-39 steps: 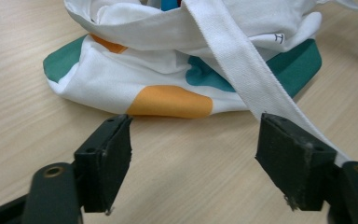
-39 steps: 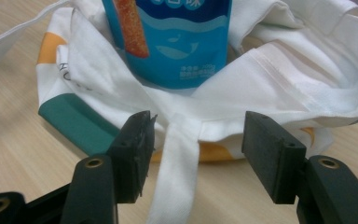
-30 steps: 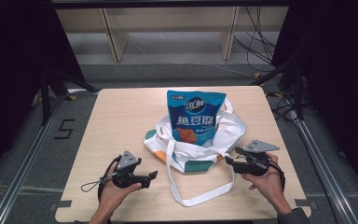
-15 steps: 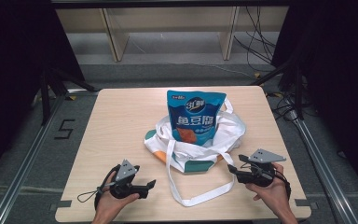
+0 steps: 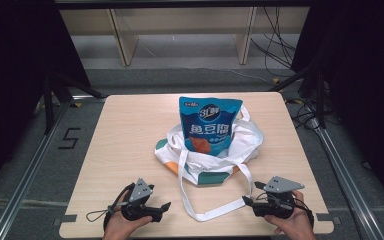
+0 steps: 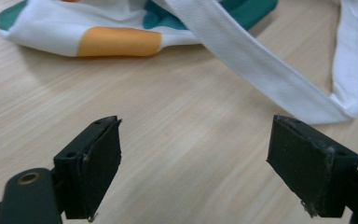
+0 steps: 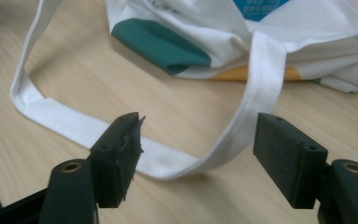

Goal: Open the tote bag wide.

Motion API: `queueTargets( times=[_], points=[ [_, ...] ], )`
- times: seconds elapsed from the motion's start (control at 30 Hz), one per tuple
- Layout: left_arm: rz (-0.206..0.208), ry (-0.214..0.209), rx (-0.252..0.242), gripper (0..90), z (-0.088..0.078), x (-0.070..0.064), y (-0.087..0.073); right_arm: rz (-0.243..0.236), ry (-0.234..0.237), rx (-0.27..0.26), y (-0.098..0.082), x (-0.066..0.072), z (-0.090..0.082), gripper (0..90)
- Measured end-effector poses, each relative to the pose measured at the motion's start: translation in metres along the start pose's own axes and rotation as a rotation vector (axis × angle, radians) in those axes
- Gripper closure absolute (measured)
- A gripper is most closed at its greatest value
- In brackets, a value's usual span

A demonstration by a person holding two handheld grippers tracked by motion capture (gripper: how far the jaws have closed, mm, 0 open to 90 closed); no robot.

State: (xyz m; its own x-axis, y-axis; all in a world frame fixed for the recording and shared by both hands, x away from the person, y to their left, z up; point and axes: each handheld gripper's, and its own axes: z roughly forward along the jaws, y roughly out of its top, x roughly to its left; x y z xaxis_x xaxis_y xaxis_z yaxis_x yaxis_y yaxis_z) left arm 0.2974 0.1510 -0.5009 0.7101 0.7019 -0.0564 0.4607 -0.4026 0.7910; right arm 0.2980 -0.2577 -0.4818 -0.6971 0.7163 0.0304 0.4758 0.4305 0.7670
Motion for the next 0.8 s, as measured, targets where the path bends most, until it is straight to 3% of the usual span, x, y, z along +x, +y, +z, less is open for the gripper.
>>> queueTargets(
  times=[0.03, 0.27, 0.3, 0.33, 0.4, 0.47, 0.5, 0.57, 0.67, 0.8],
  points=[
    [0.015, 0.002, 0.011, 17.2, -0.001, 0.0, 0.0, -0.032, -0.013, -0.006, -0.001, -0.001, 0.0, 33.8],
    [0.044, -0.004, 0.03, 17.2, -0.003, -0.006, -0.002, -0.039, -0.006, 0.059, -0.014, 0.005, -0.001, 33.3],
    [0.035, -0.005, 0.027, 17.2, -0.003, -0.007, -0.003, -0.004, 0.002, 0.075, -0.016, 0.009, -0.001, 33.1],
    [0.036, -0.006, 0.035, 17.2, -0.003, -0.007, -0.003, -0.044, -0.003, 0.074, -0.017, 0.006, 0.0, 33.0],
    [0.04, -0.006, 0.036, 17.2, -0.001, -0.006, -0.003, -0.049, -0.007, 0.084, -0.018, 0.007, 0.0, 32.8],
    [0.061, -0.001, 0.046, 17.2, -0.001, -0.004, -0.003, -0.036, 0.003, 0.093, -0.018, 0.007, 0.001, 32.6],
    [0.041, 0.005, 0.048, 17.2, 0.0, -0.004, -0.004, -0.036, 0.005, 0.095, -0.018, 0.007, 0.001, 32.6],
    [0.063, 0.003, 0.044, 17.2, -0.001, -0.002, -0.003, -0.028, 0.001, 0.098, -0.018, 0.007, 0.001, 32.5],
    [0.077, -0.003, 0.06, 17.2, -0.001, -0.001, -0.003, -0.04, -0.008, 0.094, -0.018, 0.006, 0.001, 32.2],
    [0.069, 0.004, 0.048, 17.2, 0.0, -0.002, -0.003, -0.033, -0.003, 0.098, -0.018, 0.005, 0.001, 32.0]
  ],
)
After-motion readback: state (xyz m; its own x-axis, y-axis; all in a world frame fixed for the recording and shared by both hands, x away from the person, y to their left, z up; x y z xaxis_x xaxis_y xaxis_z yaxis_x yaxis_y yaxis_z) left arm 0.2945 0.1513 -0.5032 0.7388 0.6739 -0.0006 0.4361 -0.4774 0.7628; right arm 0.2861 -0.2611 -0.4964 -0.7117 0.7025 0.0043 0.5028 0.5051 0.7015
